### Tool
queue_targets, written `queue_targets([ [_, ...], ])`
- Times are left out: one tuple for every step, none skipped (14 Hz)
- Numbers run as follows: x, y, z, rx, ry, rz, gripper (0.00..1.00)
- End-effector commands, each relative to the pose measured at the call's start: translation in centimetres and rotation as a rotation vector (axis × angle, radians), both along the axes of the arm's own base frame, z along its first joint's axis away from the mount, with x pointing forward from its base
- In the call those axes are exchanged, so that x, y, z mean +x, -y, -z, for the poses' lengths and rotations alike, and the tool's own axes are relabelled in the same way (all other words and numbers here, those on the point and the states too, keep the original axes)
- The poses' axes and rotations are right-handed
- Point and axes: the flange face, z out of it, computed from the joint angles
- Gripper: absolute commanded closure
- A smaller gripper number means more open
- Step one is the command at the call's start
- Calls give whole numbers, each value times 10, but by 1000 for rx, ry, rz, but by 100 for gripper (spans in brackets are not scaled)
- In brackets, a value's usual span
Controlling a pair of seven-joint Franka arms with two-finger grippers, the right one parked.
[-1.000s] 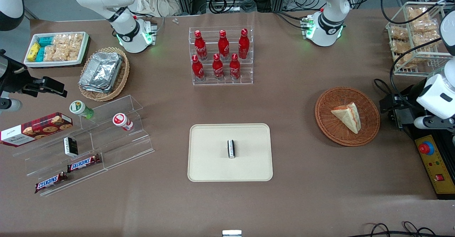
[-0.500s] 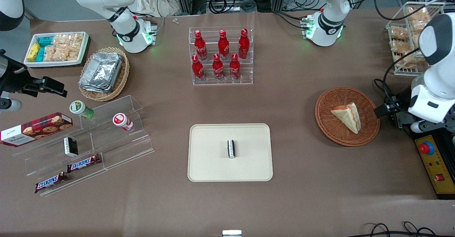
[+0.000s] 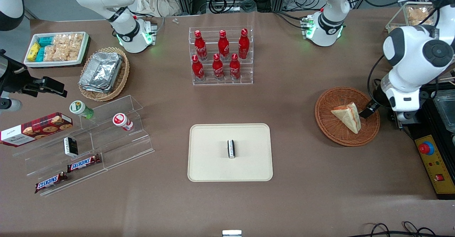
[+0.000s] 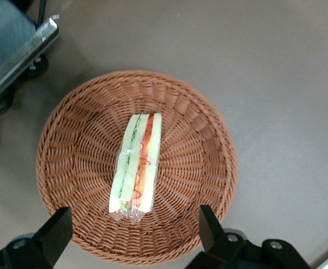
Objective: Place sandwich from basket to tray
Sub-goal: 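Move the left gripper down over the wrapped sandwich in the wicker basket, then close the left gripper on the sandwich's edge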
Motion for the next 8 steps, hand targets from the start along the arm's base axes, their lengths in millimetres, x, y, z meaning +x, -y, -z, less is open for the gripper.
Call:
queue_targets([
  [4,1,32,-28,-37,-47,0],
  [3,2,45,-34,-62,-51,0],
  [3,2,51,-36,-74,-51,0],
  [2,1,55,-37,-82,-53,0],
  [-3,1,62,-38,-99,-55,0],
  [-6,-1,67,-37,-102,-56,0],
  [-8,-1,70,-38,-94,-57,0],
  [-9,-1,74,-40,-90,-57,0],
])
